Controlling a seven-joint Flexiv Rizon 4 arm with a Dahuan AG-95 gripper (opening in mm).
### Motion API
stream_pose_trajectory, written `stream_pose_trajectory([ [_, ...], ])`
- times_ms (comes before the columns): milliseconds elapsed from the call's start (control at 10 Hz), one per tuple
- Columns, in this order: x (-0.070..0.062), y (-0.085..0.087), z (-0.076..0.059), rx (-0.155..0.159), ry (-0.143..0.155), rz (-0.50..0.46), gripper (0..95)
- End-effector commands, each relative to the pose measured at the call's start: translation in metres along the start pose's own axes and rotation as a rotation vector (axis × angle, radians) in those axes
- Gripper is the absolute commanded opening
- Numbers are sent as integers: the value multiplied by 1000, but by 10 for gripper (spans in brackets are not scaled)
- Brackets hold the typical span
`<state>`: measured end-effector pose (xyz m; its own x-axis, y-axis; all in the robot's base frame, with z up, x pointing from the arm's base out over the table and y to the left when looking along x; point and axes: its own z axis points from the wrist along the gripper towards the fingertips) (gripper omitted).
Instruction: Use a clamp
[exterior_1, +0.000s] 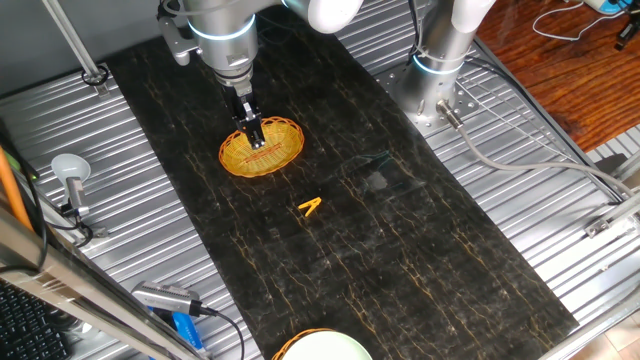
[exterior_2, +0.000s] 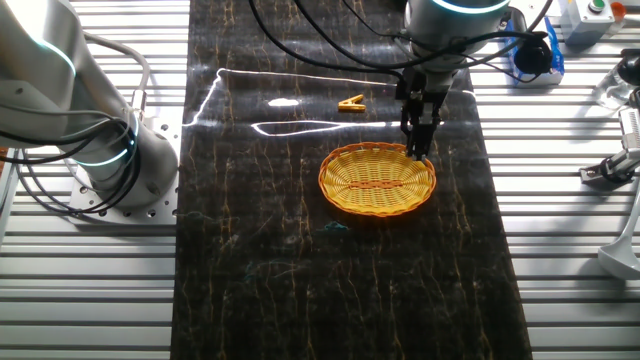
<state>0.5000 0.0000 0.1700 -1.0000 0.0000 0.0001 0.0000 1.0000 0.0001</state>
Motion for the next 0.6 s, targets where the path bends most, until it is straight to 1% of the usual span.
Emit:
stream_pose_trajectory([
  [100, 0, 0, 0, -18, -36, -178, 0],
  [200, 0, 0, 0, -10, -34, -189, 0],
  [300, 0, 0, 0, -11, -34, -189, 0],
  [500, 0, 0, 0, 2, -36, -184, 0],
  [600, 0, 0, 0, 15, -30, -183, 0],
])
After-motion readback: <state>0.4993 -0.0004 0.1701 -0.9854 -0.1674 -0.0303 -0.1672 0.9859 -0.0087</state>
